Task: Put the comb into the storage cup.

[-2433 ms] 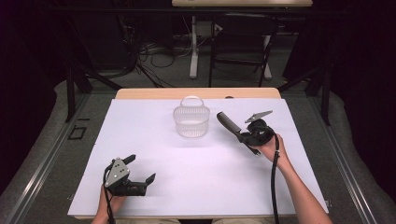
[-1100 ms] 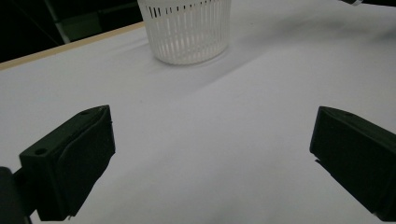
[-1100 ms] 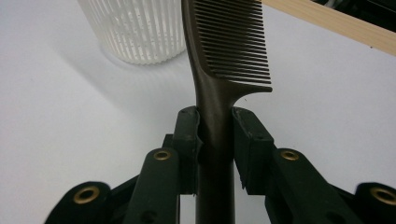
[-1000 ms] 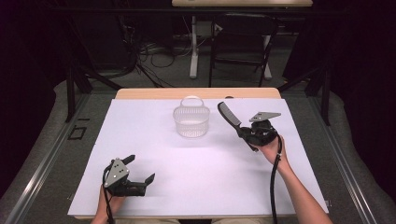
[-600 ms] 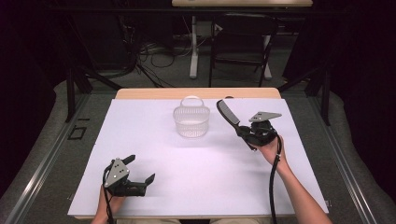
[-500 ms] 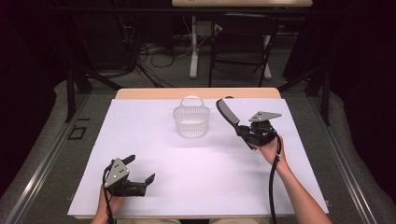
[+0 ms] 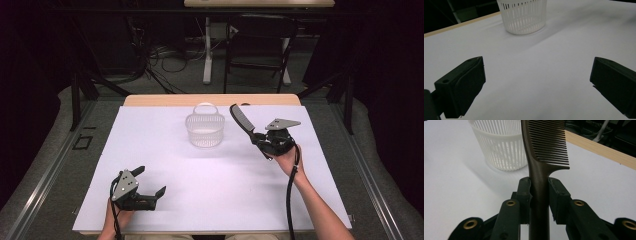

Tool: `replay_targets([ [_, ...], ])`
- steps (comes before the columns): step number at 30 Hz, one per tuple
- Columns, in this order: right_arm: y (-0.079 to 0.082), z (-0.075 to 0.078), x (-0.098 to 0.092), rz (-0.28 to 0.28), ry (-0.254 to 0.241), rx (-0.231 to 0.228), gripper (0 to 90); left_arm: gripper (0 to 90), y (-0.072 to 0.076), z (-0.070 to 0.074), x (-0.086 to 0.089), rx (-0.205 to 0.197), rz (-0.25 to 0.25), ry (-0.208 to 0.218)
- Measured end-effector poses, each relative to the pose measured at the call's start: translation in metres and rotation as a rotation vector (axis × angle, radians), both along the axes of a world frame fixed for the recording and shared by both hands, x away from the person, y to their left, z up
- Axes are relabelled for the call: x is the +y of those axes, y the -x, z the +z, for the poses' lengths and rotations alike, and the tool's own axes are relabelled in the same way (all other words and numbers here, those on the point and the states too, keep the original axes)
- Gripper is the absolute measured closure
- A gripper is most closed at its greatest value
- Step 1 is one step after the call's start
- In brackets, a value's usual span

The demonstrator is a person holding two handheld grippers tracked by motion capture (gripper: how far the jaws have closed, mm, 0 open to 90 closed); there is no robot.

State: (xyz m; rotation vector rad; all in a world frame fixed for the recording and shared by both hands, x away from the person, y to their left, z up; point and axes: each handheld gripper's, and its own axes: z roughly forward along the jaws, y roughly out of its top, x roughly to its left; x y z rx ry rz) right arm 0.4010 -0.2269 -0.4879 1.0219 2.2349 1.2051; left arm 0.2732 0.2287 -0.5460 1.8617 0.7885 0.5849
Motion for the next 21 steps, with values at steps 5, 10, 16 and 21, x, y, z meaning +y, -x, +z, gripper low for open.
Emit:
replay_targets([
  [5,-0.0001,0.0008,0.0023,0.005,-0.007,-0.006,72.6,0.1,0.0000,0.0000,-0.0001,0.001,0.001,-0.002],
  [10,0.0002,0.0023,0.0037,0.007,-0.015,-0.015,72.5,0.1,-0.0005,-0.0001,-0.0008,0.003,0.001,-0.005],
  [16,0.0003,0.0041,0.0049,0.004,-0.025,-0.029,72.5,0.2,-0.0004,-0.0003,-0.0002,0.003,0.000,0.000],
  [21,0.0008,0.0049,0.0081,0.008,-0.030,-0.040,72.6,0.2,-0.0006,-0.0001,-0.0003,0.001,0.002,-0.001],
])
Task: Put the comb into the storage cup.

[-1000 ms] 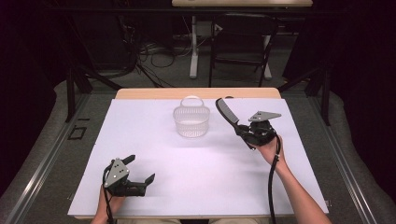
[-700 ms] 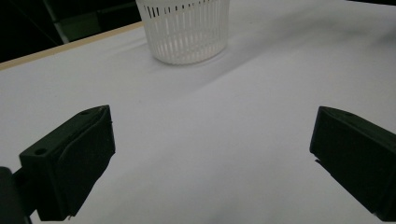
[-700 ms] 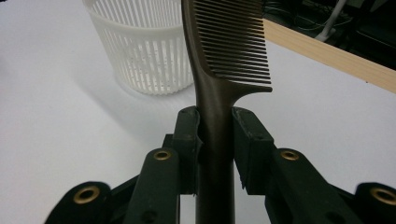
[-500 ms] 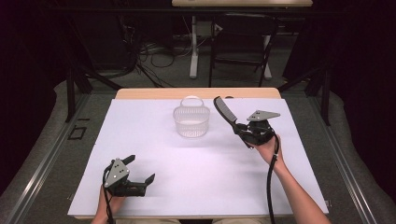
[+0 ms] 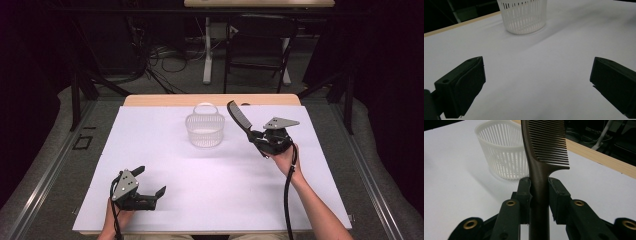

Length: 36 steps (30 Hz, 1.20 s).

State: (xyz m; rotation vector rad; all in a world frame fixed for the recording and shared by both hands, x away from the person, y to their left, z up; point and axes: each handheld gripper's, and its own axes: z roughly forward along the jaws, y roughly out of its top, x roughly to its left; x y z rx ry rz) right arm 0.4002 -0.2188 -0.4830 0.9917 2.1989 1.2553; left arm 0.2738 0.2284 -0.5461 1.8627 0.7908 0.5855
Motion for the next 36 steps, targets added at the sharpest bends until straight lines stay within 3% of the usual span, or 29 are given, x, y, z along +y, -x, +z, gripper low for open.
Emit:
replay_targets([
  [17,-0.001,0.009,0.005,0.008,-0.044,-0.022,72.5,0.2,-0.001,-0.001,-0.001,0.003,0.001,0.001],
  [36,-0.003,0.019,0.015,0.012,-0.059,-0.048,72.5,0.2,-0.002,0.000,-0.002,0.001,-0.005,0.001],
])
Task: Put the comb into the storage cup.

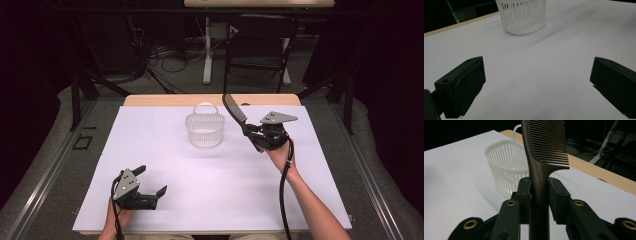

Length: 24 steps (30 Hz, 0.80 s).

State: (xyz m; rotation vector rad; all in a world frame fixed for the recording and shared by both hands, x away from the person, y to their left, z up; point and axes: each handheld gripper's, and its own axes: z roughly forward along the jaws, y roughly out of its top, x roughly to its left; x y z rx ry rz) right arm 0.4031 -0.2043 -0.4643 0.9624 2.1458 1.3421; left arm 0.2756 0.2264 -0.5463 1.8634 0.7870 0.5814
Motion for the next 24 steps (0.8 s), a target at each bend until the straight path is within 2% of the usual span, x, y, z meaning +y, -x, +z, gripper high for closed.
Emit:
replay_targets([
  [24,-0.010,0.010,0.012,0.008,-0.010,-0.023,72.5,0.2,0.000,0.000,0.000,0.005,0.000,0.001],
])
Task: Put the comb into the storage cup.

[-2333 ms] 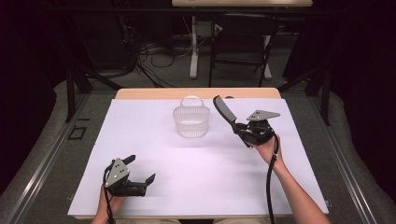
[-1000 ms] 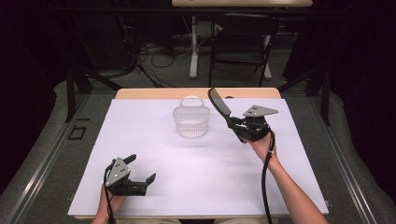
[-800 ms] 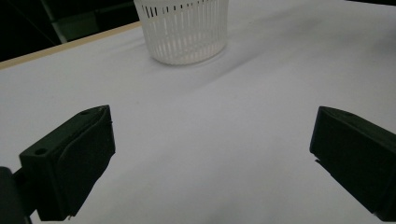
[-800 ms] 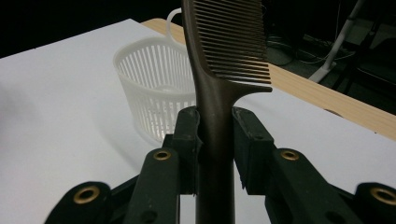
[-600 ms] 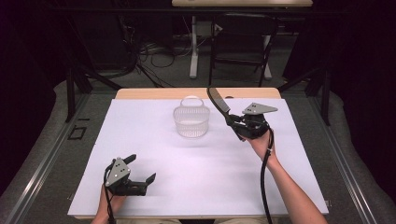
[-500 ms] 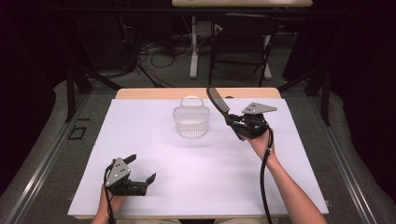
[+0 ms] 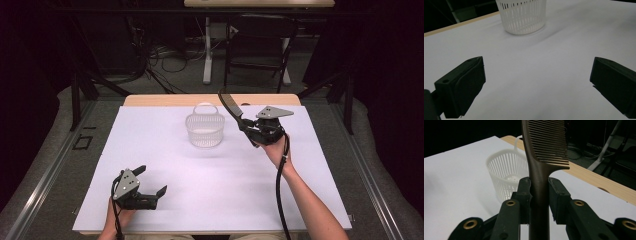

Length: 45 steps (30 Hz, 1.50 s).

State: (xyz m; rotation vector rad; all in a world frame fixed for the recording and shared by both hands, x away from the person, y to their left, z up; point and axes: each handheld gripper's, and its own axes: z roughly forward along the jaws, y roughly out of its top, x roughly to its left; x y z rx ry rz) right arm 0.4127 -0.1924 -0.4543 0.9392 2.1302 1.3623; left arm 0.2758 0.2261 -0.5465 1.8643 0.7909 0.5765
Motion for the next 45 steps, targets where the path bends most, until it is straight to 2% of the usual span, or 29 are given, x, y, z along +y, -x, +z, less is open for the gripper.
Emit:
replay_targets([
  [45,-0.016,0.016,0.024,0.012,-0.031,-0.039,72.5,0.2,0.000,0.000,-0.001,0.000,-0.004,-0.002],
])
